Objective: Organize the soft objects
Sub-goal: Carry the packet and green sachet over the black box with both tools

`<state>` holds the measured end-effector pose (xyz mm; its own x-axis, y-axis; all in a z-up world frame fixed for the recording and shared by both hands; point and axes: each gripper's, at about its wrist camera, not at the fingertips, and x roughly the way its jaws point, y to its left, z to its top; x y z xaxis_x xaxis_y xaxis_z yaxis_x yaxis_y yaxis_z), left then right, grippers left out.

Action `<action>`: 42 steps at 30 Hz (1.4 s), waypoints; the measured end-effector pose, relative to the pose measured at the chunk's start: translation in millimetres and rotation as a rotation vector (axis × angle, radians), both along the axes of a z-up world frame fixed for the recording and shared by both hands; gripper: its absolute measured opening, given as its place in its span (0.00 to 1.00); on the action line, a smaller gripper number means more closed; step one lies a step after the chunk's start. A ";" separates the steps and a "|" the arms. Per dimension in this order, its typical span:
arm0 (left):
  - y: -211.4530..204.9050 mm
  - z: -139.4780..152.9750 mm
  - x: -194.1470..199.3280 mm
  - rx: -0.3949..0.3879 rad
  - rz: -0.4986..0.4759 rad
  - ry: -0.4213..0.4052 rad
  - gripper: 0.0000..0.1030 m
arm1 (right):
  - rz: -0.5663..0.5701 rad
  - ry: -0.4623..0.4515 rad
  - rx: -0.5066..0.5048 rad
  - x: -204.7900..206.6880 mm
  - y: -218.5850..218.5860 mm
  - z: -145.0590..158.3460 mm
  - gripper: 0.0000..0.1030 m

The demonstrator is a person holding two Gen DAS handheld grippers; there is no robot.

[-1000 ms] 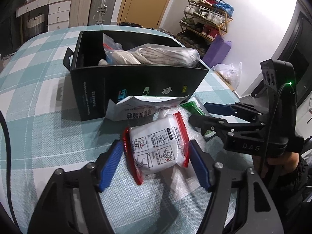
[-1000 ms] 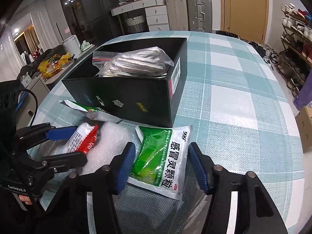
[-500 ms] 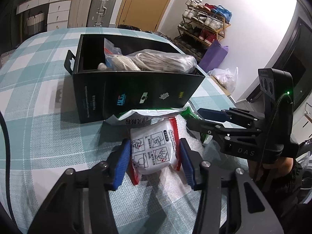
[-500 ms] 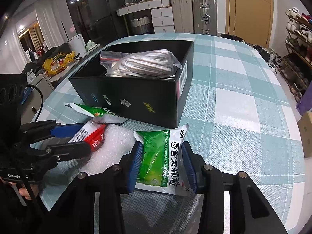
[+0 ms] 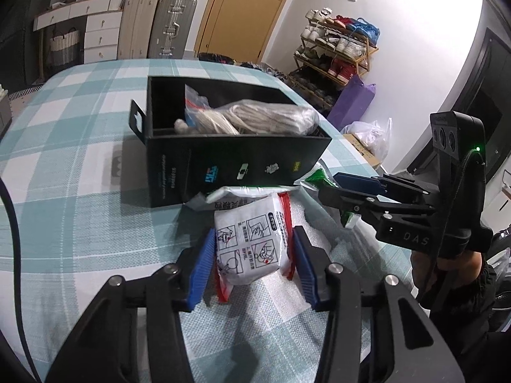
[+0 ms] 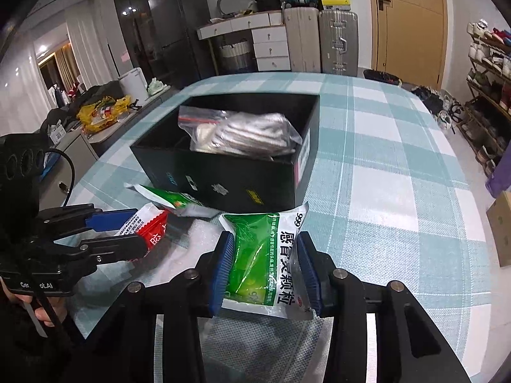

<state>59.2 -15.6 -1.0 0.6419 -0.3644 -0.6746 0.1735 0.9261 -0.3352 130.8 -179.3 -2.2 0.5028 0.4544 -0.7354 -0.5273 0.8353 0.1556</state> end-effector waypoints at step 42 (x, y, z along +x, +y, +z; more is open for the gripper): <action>27.5 56.6 8.7 0.221 0.175 -0.177 0.46 | 0.009 -0.222 0.171 -28.1 2.6 76.6 0.40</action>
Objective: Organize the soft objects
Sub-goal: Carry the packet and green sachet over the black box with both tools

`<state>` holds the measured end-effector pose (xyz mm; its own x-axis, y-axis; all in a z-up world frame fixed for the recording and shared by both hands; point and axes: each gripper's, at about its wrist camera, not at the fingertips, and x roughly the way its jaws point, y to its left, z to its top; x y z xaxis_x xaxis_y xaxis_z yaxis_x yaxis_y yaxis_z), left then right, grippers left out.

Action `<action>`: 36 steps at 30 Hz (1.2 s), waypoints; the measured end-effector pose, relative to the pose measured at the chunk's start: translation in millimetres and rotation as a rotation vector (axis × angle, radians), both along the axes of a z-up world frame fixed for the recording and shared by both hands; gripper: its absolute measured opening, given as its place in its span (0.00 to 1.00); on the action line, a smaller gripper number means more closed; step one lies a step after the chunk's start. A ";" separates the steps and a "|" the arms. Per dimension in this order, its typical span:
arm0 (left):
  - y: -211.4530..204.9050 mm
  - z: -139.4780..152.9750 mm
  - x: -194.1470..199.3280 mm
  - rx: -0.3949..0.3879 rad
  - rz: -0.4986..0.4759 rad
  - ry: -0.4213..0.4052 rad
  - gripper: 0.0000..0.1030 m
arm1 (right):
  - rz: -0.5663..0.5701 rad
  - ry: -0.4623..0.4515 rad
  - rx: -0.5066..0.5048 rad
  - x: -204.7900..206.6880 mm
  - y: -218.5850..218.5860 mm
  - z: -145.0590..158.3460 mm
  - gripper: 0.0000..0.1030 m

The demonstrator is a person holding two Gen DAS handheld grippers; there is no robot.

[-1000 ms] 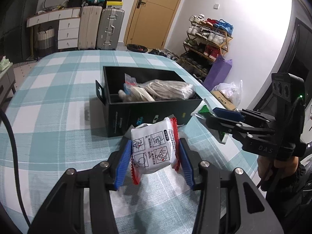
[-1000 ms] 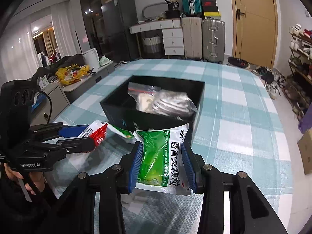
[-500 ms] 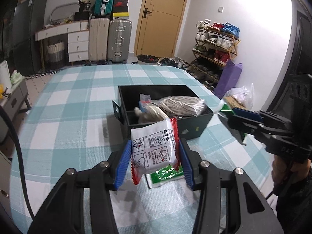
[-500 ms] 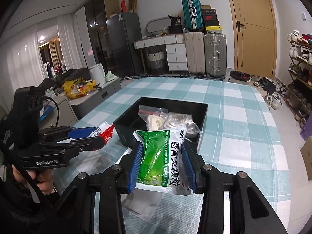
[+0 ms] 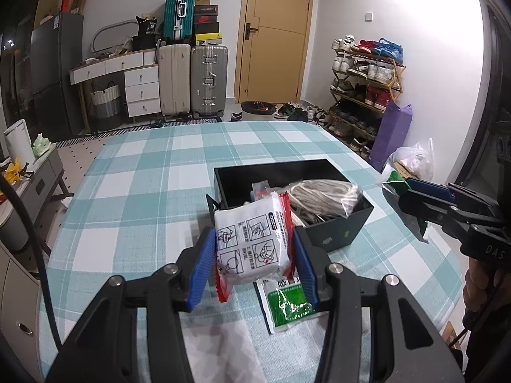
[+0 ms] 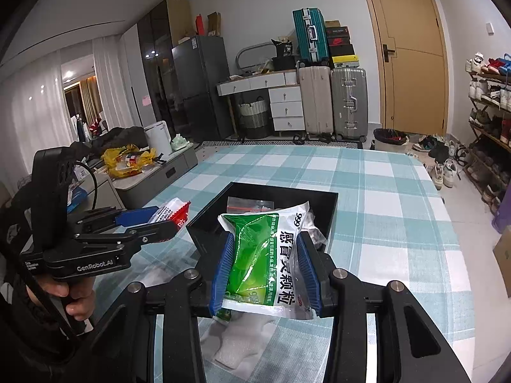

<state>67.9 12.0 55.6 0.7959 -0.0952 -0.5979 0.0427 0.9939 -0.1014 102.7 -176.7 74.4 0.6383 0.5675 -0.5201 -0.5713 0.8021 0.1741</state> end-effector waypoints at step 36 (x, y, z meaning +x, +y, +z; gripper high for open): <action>-5.5 -13.0 66.1 -0.007 0.001 0.012 0.46 | -0.061 -0.014 0.005 57.1 17.6 -6.8 0.40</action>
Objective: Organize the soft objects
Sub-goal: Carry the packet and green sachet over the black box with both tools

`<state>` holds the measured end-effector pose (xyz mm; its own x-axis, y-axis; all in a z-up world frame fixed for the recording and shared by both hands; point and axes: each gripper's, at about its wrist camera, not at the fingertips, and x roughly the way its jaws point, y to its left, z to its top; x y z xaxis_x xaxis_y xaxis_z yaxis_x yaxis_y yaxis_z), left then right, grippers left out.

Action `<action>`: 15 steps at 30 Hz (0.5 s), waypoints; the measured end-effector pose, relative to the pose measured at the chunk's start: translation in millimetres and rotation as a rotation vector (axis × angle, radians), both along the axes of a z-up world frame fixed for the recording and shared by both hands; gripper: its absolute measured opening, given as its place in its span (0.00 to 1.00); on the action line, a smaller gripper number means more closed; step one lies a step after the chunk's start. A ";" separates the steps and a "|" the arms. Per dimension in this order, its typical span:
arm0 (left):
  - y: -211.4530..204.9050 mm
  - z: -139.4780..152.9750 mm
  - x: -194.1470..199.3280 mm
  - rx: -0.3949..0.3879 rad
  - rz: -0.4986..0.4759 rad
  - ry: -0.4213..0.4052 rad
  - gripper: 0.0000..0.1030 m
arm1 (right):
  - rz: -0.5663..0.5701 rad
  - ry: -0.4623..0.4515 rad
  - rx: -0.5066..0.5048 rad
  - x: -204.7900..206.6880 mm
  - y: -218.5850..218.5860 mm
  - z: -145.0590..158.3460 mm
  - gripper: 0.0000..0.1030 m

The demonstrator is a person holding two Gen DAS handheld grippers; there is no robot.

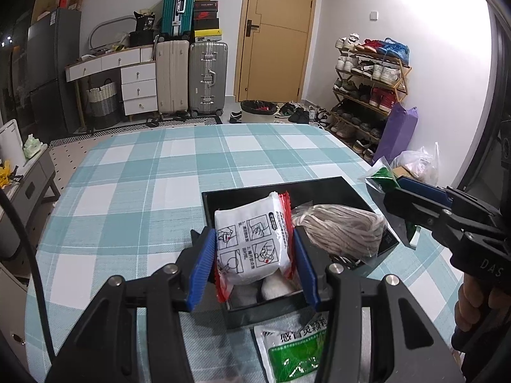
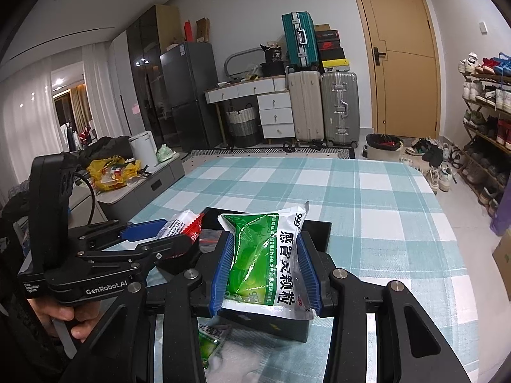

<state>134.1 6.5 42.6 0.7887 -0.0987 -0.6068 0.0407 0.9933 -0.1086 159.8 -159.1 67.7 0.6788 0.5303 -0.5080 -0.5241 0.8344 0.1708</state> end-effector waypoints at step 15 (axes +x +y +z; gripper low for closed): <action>-5.3 -13.6 13.4 0.007 -0.026 0.026 0.46 | -0.035 0.060 -0.037 26.4 2.7 -23.7 0.40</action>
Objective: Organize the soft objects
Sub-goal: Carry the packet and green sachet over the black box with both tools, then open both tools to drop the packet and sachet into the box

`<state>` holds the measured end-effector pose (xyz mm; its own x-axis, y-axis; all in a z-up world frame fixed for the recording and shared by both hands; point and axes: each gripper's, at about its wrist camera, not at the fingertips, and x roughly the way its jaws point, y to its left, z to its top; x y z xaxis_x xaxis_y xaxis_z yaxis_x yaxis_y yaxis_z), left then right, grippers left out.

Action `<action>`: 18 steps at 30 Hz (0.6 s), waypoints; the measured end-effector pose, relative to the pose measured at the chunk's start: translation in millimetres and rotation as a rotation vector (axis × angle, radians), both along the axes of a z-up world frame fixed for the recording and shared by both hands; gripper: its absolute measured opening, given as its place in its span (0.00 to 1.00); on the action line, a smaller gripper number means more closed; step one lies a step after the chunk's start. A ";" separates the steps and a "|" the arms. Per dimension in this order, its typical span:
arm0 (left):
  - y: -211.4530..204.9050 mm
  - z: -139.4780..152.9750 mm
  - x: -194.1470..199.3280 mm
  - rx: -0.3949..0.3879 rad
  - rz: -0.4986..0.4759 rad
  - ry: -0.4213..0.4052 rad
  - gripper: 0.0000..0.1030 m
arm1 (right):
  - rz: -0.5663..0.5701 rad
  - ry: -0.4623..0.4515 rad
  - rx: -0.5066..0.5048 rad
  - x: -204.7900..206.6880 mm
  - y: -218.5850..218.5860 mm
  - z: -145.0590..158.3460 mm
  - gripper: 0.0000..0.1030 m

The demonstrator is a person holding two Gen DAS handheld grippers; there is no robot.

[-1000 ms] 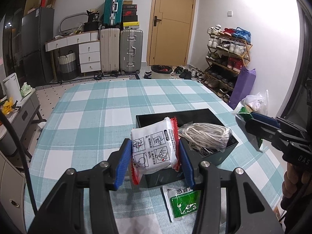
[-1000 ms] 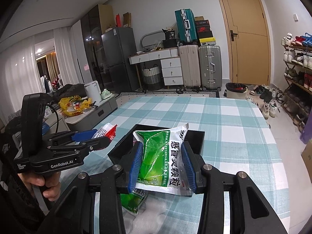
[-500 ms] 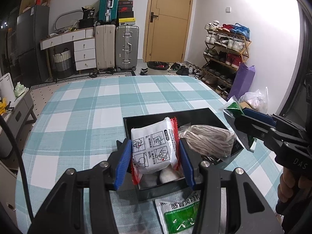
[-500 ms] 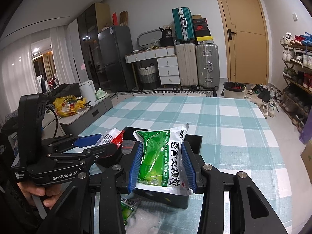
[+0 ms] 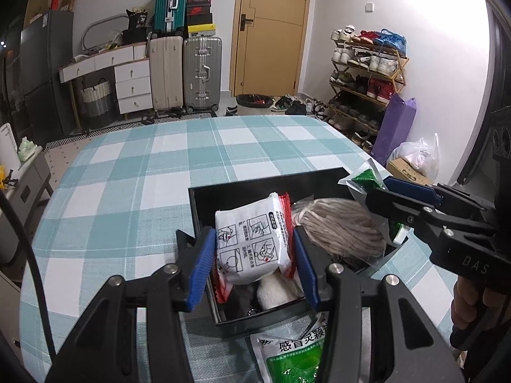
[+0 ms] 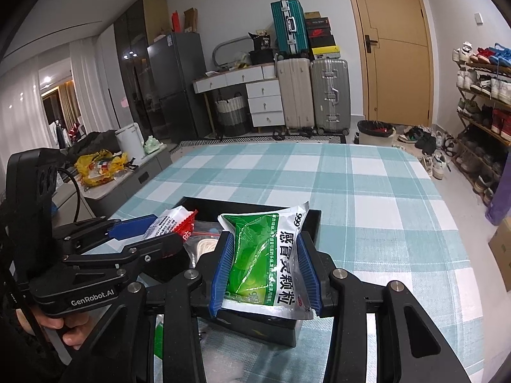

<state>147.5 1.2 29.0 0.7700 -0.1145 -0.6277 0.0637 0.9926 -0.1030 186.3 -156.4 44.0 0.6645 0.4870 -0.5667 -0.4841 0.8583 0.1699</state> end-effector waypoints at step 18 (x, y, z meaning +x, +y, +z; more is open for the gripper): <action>-7.0 -6.7 5.1 0.044 -0.015 0.005 0.49 | 0.017 -0.001 -0.061 13.0 21.2 -9.1 0.40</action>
